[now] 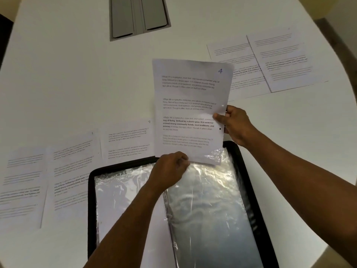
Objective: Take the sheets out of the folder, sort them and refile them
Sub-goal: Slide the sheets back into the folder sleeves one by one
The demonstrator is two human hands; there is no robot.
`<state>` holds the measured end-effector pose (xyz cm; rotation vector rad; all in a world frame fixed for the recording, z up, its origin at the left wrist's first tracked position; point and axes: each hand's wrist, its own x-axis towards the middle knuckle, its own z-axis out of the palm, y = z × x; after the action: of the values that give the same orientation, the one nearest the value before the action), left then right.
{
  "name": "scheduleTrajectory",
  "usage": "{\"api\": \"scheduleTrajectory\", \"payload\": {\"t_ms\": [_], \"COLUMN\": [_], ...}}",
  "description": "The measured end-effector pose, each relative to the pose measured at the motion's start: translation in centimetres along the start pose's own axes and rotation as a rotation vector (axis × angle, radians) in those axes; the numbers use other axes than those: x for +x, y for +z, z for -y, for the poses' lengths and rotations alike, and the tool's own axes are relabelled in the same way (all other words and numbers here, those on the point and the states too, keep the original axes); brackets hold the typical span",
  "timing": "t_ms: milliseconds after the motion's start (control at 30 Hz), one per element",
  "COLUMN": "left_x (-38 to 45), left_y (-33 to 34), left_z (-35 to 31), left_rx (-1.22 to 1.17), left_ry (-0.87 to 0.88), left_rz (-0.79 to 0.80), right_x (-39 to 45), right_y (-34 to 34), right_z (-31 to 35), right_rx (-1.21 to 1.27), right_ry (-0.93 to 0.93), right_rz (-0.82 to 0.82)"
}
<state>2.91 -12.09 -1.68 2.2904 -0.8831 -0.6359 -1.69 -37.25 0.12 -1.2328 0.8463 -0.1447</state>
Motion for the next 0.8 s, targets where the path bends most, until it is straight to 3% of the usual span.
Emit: {"api": "scheduleTrajectory", "payload": {"t_ms": [300,800], "left_x": [0.2,1.3], "left_y": [-1.8,-1.3], "left_z": [2.1,2.1], "left_rx": [0.122,0.004], "left_ry": [-0.076,-0.164], "left_rz": [0.107,0.127], "right_x": [1.1,2.0], "right_y": [-2.0,-0.1], "right_z": [1.0,0.0], "right_rx": [-0.176,-0.373], "right_ry": [0.052,0.222], "right_rz": [0.147,0.356]}}
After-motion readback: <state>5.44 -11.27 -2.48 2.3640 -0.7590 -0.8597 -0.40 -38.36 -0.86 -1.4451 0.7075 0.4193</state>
